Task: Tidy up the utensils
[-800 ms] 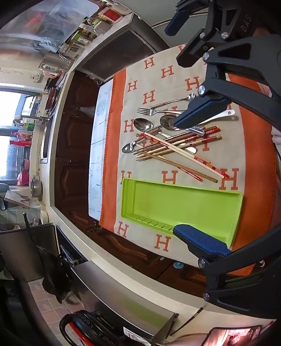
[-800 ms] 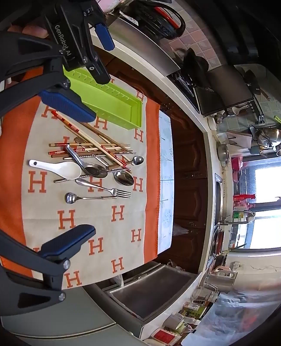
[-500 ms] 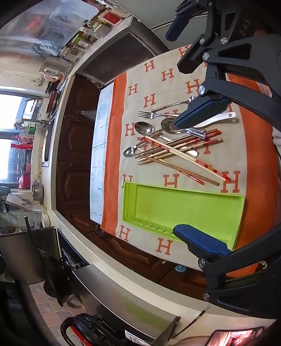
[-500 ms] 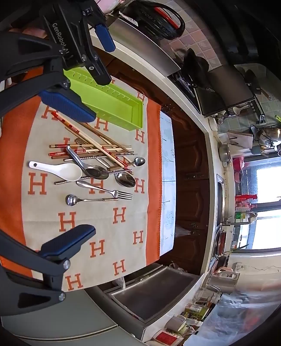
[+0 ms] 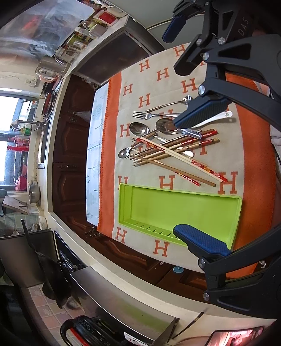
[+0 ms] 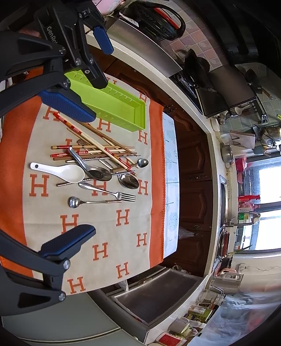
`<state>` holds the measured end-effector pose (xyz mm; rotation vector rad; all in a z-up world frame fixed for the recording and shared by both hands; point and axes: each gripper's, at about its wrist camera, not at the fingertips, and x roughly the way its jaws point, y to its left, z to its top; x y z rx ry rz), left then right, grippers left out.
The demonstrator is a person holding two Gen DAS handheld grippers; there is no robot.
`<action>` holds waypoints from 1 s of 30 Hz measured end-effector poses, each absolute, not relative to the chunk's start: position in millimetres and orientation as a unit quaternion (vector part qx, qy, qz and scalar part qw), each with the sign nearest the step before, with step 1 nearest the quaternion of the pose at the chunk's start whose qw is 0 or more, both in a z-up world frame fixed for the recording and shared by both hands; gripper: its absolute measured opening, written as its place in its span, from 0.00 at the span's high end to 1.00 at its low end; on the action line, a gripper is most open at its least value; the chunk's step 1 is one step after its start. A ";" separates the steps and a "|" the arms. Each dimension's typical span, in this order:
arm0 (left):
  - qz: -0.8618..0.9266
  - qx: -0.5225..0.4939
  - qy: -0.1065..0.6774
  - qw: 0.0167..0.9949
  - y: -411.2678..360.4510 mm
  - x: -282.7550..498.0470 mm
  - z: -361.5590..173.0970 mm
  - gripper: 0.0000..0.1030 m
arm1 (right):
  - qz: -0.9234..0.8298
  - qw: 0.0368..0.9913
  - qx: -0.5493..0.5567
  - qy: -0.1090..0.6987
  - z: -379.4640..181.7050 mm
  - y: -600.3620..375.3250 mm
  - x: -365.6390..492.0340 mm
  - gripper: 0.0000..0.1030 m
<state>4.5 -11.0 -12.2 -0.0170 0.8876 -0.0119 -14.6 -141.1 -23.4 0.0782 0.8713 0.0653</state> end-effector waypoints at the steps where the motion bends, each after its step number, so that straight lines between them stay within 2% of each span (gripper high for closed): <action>1: -0.005 -0.007 0.431 0.902 -11.5 4.7 -13.2 0.13 | 0.032 0.905 0.038 0.423 -23.4 -141.8 -14.3 0.07; 30: -0.002 -0.011 0.444 0.896 -10.6 8.9 -24.8 0.13 | 0.033 0.901 0.030 0.431 -26.0 -136.6 -11.4 0.07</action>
